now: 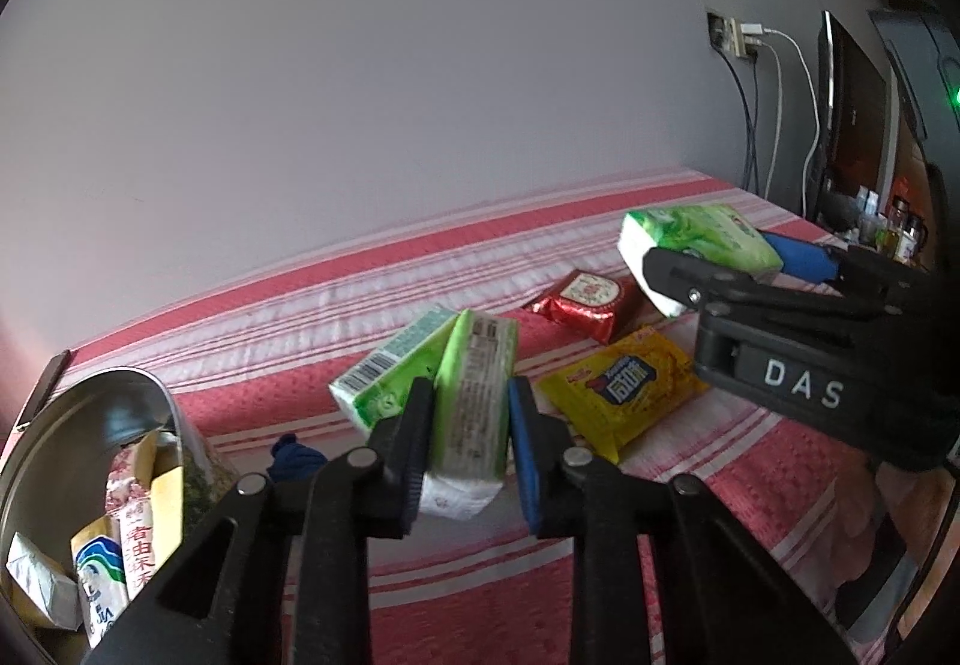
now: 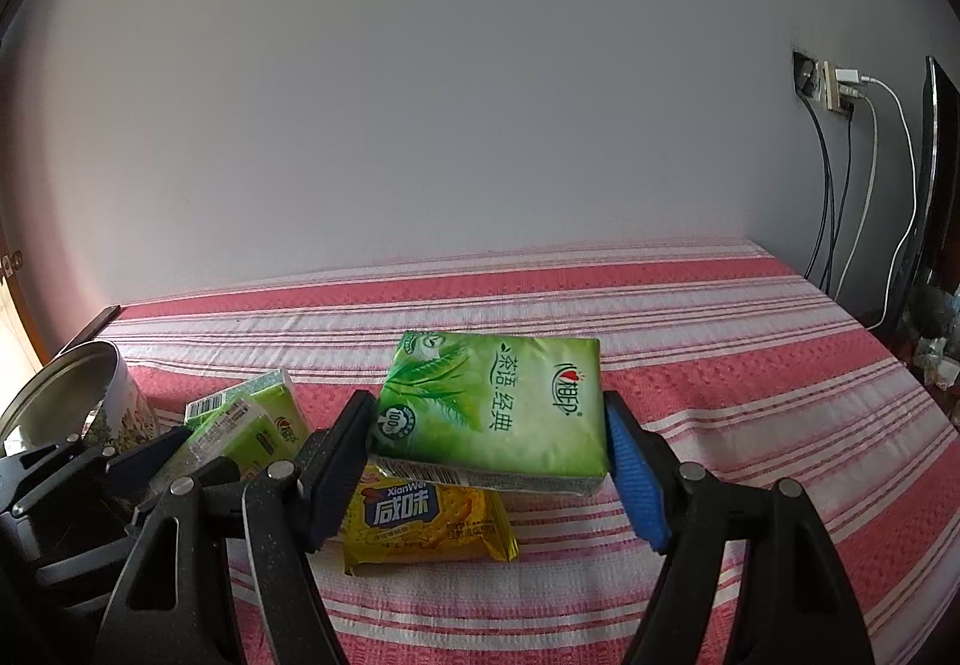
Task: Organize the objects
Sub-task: 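Grasp the small green carton with the left gripper while the right gripper holds the tissue pack, then carry the green carton and green tissue pack over the metal pot with both grippers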
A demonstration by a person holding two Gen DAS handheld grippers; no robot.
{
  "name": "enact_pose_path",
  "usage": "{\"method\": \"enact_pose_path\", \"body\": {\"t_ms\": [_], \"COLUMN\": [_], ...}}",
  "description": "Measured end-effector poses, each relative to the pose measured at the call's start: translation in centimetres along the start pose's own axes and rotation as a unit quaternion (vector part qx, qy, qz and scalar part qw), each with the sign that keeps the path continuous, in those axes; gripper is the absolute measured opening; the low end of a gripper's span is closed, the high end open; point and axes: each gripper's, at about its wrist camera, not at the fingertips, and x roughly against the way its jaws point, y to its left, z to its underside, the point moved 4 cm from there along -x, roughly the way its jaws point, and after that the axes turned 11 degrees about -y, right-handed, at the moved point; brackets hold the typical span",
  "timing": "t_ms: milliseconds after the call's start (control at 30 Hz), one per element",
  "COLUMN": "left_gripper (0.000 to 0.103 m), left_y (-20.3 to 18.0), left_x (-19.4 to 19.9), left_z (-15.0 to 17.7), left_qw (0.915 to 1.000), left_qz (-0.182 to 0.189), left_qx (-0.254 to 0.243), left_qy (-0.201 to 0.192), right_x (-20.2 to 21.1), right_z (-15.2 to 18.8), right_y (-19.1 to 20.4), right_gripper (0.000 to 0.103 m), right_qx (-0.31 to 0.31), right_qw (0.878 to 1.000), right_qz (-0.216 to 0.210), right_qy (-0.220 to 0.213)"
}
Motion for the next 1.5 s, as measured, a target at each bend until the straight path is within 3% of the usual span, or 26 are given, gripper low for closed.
{"method": "enact_pose_path", "body": {"t_ms": [933,1500], "left_gripper": [0.024,0.024], "left_y": [2.4,4.4], "left_x": [3.0,6.0], "left_z": [0.0,0.4], "left_qw": [0.9967,0.9904], "left_qz": [-0.04,-0.047], "left_qx": [0.044,0.082], "left_qy": [-0.056,-0.1], "right_x": [3.3,4.8], "right_z": [-0.6,-0.7], "right_y": [2.1,3.0], "right_gripper": [0.075,0.075], "right_qx": [0.057,0.057], "right_qw": [0.995,0.992], "right_qz": [0.014,0.011], "right_qy": [-0.085,-0.114]}}
